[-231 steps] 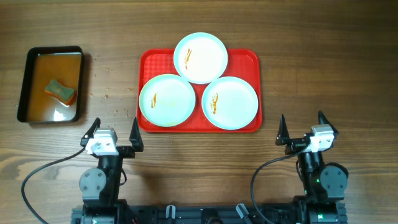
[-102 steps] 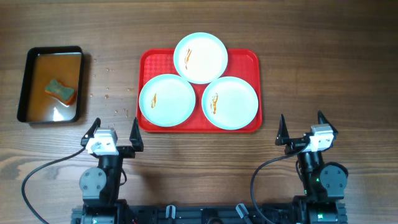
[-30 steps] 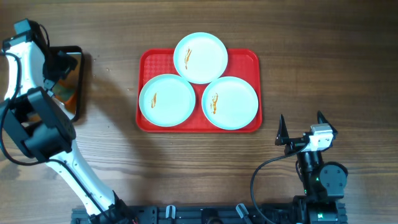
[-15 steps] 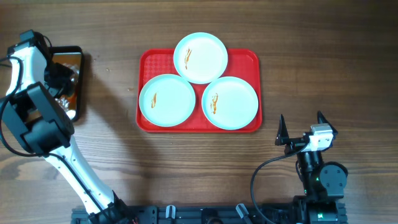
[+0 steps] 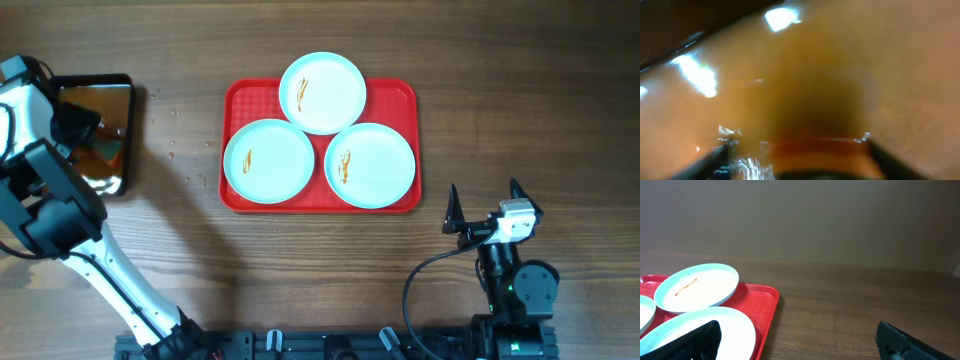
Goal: Clean dirty plates on tray and stack at the side
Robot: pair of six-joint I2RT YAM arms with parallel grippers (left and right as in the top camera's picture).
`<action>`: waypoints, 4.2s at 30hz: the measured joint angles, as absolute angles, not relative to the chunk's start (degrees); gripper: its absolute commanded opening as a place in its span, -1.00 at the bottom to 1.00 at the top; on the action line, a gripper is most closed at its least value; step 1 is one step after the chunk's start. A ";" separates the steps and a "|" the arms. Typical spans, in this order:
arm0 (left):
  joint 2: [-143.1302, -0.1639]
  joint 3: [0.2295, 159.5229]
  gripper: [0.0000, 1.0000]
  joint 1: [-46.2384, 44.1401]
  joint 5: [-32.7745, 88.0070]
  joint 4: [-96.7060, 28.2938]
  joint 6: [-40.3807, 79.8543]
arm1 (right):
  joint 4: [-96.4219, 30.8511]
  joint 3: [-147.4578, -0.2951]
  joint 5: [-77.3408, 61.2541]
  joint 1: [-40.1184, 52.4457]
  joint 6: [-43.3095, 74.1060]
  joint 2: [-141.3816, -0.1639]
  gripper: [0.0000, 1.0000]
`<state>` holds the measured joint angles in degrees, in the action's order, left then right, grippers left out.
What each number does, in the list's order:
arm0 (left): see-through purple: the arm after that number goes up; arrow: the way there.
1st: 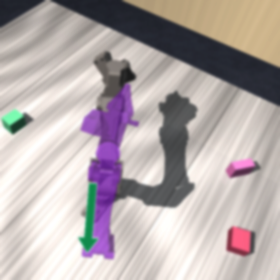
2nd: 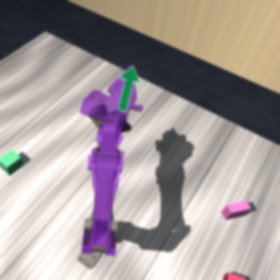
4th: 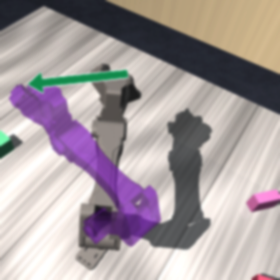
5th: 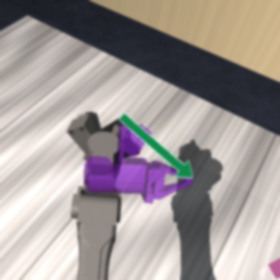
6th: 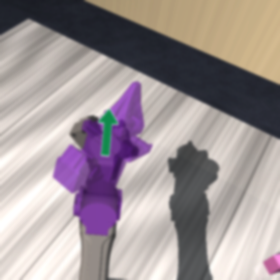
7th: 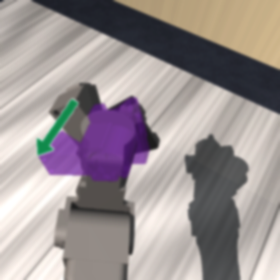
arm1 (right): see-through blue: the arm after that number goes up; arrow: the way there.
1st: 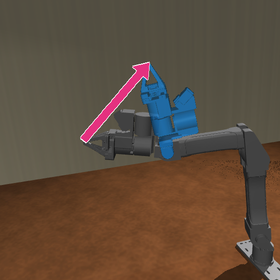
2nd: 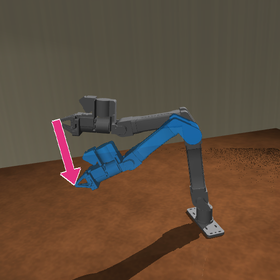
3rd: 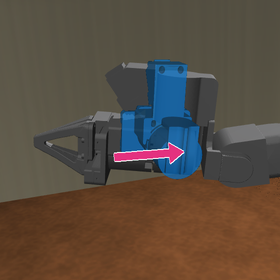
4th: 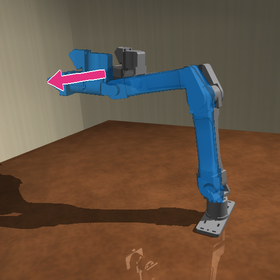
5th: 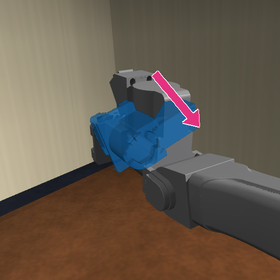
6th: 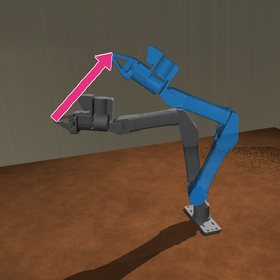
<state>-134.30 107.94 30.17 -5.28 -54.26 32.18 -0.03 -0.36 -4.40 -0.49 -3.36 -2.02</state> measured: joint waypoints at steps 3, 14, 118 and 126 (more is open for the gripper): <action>-134.30 107.94 -0.92 30.04 -5.26 -53.98 32.03 | -0.03 -0.36 -4.40 -0.49 -3.33 -2.02 0.99; -133.49 107.94 0.99 30.09 -4.40 -58.13 32.05 | -0.03 -0.36 -4.40 -0.49 -3.33 -2.02 1.00; -112.97 98.59 -0.92 27.18 5.96 -51.09 38.04 | -0.03 -0.36 -4.40 -0.49 -3.33 -2.02 0.99; -112.14 95.66 -0.92 27.29 8.25 -41.65 38.04 | -0.03 -0.36 -4.40 -0.49 -3.36 -2.02 0.99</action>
